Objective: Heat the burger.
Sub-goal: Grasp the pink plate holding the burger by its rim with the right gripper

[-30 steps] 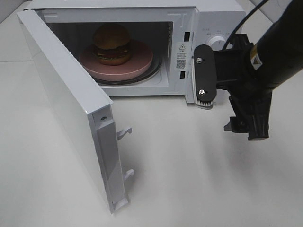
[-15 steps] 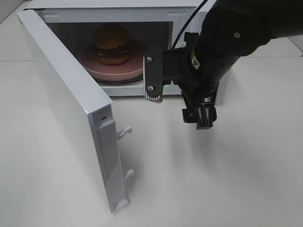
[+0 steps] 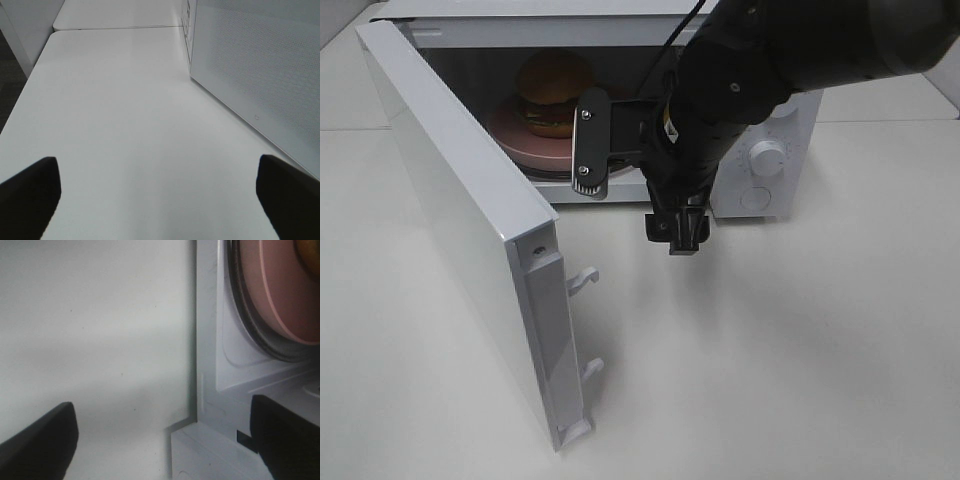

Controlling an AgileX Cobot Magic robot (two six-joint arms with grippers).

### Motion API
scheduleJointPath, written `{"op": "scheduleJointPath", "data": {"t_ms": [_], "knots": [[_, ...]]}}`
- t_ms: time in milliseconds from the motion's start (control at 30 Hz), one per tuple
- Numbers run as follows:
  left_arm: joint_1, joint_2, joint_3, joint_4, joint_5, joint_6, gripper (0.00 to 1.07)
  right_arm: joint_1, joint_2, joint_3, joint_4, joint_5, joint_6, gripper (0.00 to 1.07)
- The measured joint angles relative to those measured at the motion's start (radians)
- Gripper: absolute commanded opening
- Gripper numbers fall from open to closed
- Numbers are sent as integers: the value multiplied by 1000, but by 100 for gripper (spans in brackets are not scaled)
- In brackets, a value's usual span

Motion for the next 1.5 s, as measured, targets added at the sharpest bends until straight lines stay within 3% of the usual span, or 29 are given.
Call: {"op": "scheduleJointPath", "data": {"t_ms": [1100, 1500], "knots": [[0, 0, 0, 0, 0, 0, 101, 0, 344, -402, -80, -96, 6, 85], [0, 0, 0, 12, 0, 0, 101, -19, 431, -492, -81, -104, 28, 85]]}}
